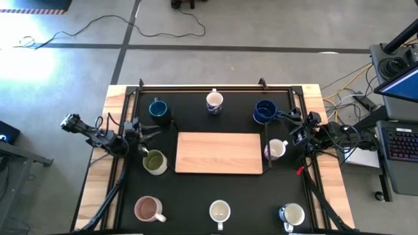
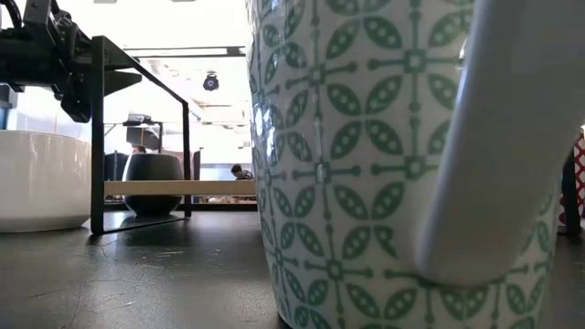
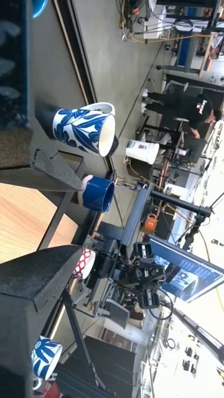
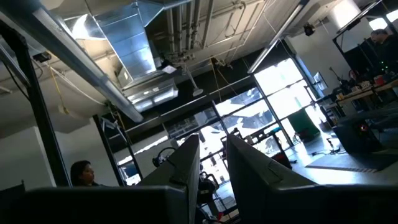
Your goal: Place coffee mugs
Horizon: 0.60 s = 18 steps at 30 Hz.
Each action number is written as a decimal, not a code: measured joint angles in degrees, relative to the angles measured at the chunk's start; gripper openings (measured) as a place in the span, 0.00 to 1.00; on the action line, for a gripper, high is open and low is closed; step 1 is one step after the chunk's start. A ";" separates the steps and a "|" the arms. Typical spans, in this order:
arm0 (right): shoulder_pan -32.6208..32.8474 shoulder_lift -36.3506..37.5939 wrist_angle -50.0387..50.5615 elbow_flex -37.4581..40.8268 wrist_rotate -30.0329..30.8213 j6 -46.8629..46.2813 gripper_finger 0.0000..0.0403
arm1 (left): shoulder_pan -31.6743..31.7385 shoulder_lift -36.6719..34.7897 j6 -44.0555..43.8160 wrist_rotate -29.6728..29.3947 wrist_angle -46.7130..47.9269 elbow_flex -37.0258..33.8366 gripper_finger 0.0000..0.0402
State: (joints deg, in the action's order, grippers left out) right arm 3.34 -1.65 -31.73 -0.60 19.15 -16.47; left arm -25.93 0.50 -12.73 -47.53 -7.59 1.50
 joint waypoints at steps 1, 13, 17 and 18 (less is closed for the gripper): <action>0.00 0.00 0.00 0.00 0.00 0.00 0.17 | 0.00 0.00 0.00 0.00 0.02 -0.02 0.34; 0.01 0.00 -0.02 0.01 0.00 0.00 0.17 | 0.06 0.00 0.39 0.04 -3.86 -0.02 0.34; 0.01 0.00 -0.02 0.01 0.01 0.00 0.17 | 0.11 0.00 2.12 1.77 -8.77 -0.02 0.34; 0.01 0.01 0.00 0.01 0.00 0.00 0.17 | 0.11 0.00 2.19 2.91 -9.31 -0.02 0.34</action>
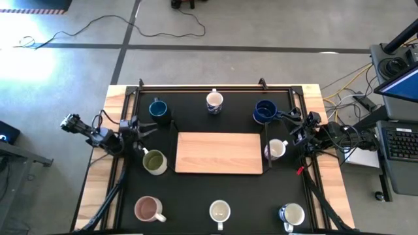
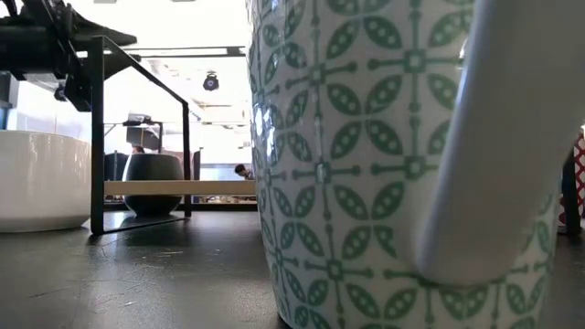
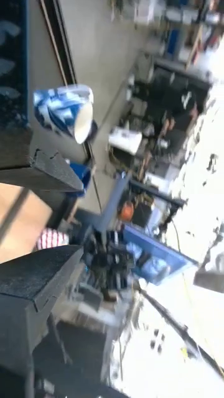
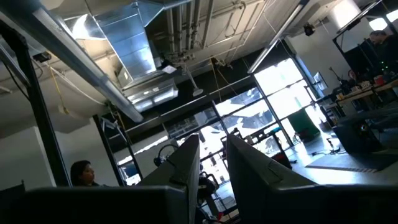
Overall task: Place coffee mugs
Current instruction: Put the blue mug on the shelf
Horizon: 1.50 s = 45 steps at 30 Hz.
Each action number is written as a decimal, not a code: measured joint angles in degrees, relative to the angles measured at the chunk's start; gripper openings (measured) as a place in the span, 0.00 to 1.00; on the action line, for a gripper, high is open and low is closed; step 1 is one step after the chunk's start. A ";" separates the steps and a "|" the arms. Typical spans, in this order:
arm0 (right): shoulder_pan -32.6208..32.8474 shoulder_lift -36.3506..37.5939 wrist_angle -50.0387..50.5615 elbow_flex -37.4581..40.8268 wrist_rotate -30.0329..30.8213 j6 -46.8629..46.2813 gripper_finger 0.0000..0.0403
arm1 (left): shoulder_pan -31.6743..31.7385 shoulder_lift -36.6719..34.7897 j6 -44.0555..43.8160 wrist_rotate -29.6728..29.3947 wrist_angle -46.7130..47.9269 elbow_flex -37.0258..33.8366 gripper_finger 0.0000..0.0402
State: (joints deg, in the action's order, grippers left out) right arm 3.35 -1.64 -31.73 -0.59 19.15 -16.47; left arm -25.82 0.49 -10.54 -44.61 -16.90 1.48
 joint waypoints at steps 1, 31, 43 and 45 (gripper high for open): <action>0.01 -0.01 0.00 -0.01 0.00 0.00 0.17 | -0.01 0.00 0.01 1.25 -0.23 0.00 0.34; -0.02 -0.01 0.00 -0.01 0.00 0.00 0.17 | 6.17 22.90 -37.51 -5.53 66.00 30.79 0.34; 0.01 -0.01 0.00 0.01 0.01 0.00 0.17 | 16.06 34.73 -38.01 3.03 71.50 34.40 0.34; -0.02 -0.01 -0.02 -0.01 -0.01 0.00 0.17 | 18.59 36.13 -38.01 4.58 71.34 34.40 0.34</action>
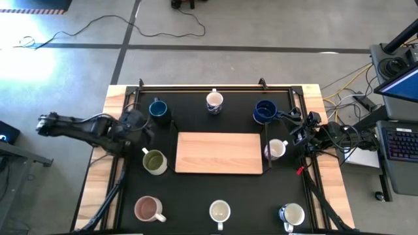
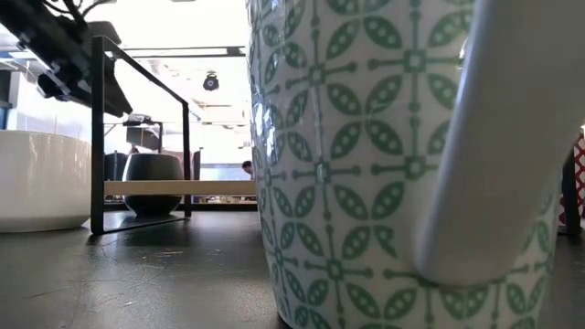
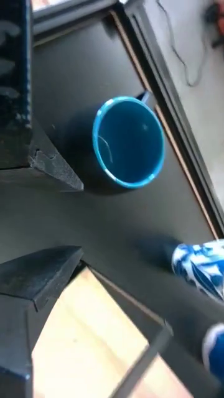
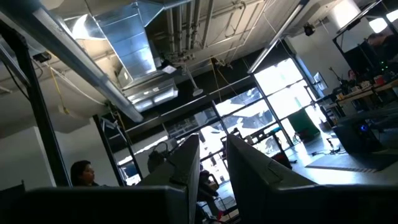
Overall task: Place coffee mugs
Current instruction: Put the blue mug on the shelf
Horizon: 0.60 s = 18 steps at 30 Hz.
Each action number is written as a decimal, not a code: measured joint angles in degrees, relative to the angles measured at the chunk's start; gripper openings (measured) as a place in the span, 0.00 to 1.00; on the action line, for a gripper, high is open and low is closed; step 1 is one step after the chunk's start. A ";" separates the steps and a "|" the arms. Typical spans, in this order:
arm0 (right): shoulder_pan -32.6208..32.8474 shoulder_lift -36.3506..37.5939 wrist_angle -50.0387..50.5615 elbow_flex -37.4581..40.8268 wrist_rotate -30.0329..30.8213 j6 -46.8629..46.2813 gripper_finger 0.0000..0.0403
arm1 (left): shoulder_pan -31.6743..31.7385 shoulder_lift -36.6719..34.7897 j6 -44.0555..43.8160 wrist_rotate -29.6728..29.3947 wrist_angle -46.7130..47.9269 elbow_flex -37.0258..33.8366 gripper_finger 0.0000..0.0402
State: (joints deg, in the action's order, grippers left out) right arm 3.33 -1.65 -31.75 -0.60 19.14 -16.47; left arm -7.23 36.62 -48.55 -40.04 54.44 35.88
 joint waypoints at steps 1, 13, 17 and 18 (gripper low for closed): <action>0.00 0.00 0.02 0.02 0.00 0.00 0.17 | 1.33 0.84 0.05 0.72 -0.23 0.00 0.34; 0.01 0.00 0.01 0.01 0.02 0.00 0.17 | 13.88 12.19 14.39 5.82 -11.69 0.09 0.34; 0.00 0.00 0.02 0.02 0.02 0.00 0.17 | 17.00 14.60 15.50 8.16 -12.34 0.50 0.34; 0.00 0.00 0.02 0.00 0.00 0.00 0.17 | 17.67 15.24 15.56 8.14 -12.42 0.95 0.34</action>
State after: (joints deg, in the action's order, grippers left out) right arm 3.33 -1.65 -31.73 -0.60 19.14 -16.47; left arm 10.45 51.86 -32.99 -31.90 42.02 36.83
